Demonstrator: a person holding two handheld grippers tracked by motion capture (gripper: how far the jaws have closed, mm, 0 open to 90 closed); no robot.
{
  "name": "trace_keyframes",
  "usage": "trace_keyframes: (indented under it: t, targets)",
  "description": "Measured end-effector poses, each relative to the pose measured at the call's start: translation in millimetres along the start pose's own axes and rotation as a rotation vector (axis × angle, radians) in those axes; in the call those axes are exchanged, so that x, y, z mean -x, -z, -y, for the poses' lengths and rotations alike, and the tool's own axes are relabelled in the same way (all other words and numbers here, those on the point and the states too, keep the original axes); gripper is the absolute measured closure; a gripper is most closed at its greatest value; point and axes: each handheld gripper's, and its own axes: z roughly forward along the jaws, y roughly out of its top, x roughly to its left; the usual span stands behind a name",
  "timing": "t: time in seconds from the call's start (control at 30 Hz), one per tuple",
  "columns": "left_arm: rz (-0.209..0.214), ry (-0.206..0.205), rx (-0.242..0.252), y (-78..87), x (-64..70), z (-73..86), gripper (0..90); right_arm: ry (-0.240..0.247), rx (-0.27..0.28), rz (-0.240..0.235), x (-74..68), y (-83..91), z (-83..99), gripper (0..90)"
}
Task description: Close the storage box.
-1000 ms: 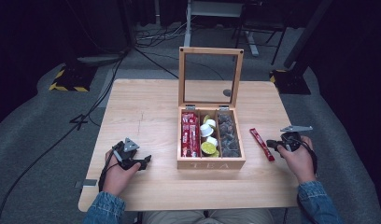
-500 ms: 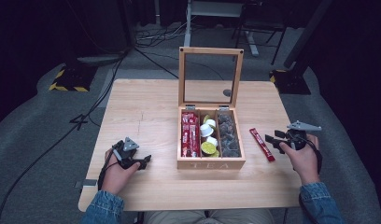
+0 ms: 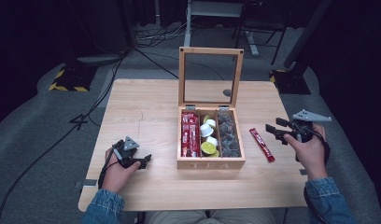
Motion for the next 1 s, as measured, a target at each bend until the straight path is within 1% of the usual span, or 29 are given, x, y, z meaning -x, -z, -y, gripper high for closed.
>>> trace_keyframes:
  t: [0.07,0.23,0.3,0.47,0.53,0.6,0.73,0.9,1.0]
  targets:
    - [-0.001,0.002,0.002,-0.8,-0.2,-0.6,23.6,0.015,0.004,-0.006,-1.4,0.9,-7.7,38.4]
    - [0.002,0.001,-0.007,-2.3,-0.6,-2.3,21.3,0.029,0.013,-0.023,-4.0,2.6,-25.5,38.3]
    - [0.004,-0.003,-0.008,-2.6,-1.2,-2.6,20.9,0.029,0.017,-0.030,-3.8,2.4,-31.7,38.2]
    - [-0.008,0.008,-0.005,-3.7,-0.3,-3.3,20.4,0.033,0.030,-0.041,-3.0,-1.1,-47.0,38.0]
    - [-0.004,0.007,-0.008,-3.8,0.1,-3.4,19.6,0.041,0.031,-0.046,-2.6,-2.4,-52.8,37.8]
    - [0.007,-0.007,-0.018,-4.5,0.6,-3.8,15.4,0.050,0.035,-0.053,-2.4,-3.2,-58.8,37.7]
    - [0.004,-0.007,-0.015,-4.6,0.9,-3.6,15.0,0.074,0.058,-0.067,-1.4,-3.7,-73.2,37.3]
    - [0.000,-0.001,-0.016,-4.2,1.6,-3.3,15.1,0.083,0.080,-0.078,1.9,-10.6,-92.0,37.0]
    - [0.002,-0.004,-0.020,-4.0,1.2,-3.5,15.1,0.090,0.078,-0.087,3.5,-17.2,-101.0,36.8]
